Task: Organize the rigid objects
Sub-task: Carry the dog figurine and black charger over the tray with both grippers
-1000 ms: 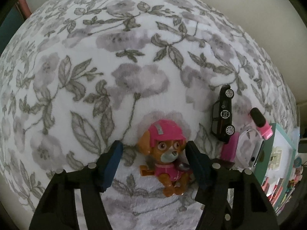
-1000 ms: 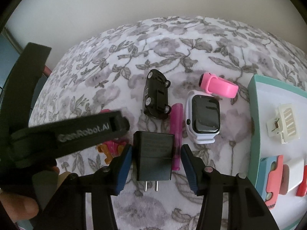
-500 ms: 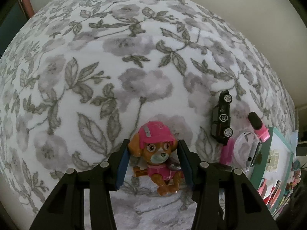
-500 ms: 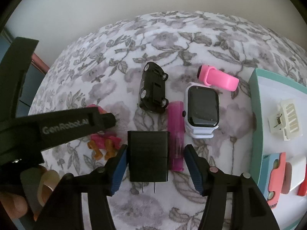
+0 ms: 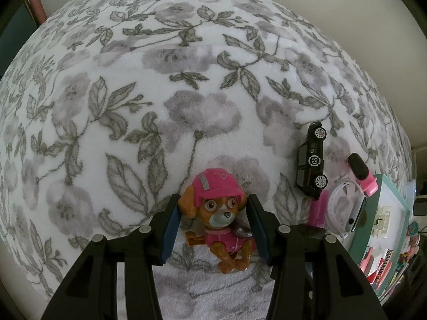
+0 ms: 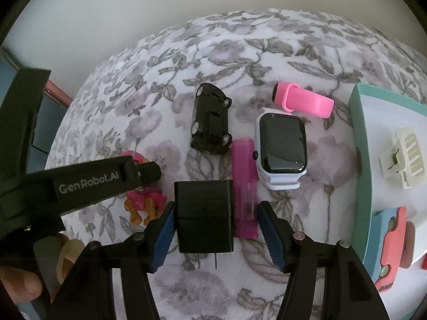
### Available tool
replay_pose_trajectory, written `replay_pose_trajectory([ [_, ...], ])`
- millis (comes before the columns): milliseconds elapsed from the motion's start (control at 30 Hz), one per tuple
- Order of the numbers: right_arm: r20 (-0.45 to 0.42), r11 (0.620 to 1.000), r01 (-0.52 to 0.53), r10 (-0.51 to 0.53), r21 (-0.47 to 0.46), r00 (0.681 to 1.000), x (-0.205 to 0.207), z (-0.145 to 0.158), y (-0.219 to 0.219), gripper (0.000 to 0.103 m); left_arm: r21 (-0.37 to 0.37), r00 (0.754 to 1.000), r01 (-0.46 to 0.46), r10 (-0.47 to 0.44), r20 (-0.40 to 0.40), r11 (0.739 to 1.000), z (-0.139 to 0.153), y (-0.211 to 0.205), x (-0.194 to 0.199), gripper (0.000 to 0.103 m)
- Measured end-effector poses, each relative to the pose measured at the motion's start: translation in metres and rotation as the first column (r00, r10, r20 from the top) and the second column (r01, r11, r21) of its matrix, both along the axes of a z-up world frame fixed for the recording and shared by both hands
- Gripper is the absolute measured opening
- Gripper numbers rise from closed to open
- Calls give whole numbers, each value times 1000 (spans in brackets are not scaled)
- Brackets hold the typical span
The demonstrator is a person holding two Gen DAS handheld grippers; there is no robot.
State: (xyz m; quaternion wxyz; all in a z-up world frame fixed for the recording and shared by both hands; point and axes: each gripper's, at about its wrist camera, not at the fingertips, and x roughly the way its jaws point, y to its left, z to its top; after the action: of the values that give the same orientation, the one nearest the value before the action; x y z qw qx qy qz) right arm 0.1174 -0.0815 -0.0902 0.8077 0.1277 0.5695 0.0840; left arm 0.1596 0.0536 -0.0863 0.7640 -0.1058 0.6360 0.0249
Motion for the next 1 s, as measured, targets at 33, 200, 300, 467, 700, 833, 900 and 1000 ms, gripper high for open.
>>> replay_pose_trajectory([
  [33, 0, 1000, 1, -1, 3, 1000, 0, 0, 0, 63, -1, 1000, -1, 1, -1, 1000, 0, 0, 0, 51],
  [200, -8, 1000, 16, -16, 24, 1000, 0, 1, -2, 63, -3, 1000, -1, 1, -2, 1000, 0, -1, 0, 51],
  [300, -8, 1000, 12, -12, 16, 1000, 0, 2, -2, 63, -2, 1000, 1, -1, -2, 1000, -1, -2, 0, 51],
  [467, 7, 997, -24, 24, -68, 1000, 0, 6, 7, 63, -3, 1000, 6, -6, -4, 1000, -2, -3, 1, 51],
  [700, 47, 980, -76, 86, -183, 995, -2, 13, 19, 63, -3, 1000, 10, -10, -4, 1000, -1, -2, 1, 51],
  [833, 50, 981, -81, 91, -176, 995, -3, 15, 19, 62, -1, 1000, 12, -12, -4, 1000, -1, -2, 1, 51],
  [900, 48, 984, -85, 94, -158, 994, -3, 15, 20, 55, -1, 1000, 12, -12, -4, 1000, -2, -2, 1, 51],
  [1000, 52, 981, -95, 105, -168, 993, -4, 16, 23, 53, 0, 1000, 12, -12, -4, 1000, -2, -2, 1, 51],
])
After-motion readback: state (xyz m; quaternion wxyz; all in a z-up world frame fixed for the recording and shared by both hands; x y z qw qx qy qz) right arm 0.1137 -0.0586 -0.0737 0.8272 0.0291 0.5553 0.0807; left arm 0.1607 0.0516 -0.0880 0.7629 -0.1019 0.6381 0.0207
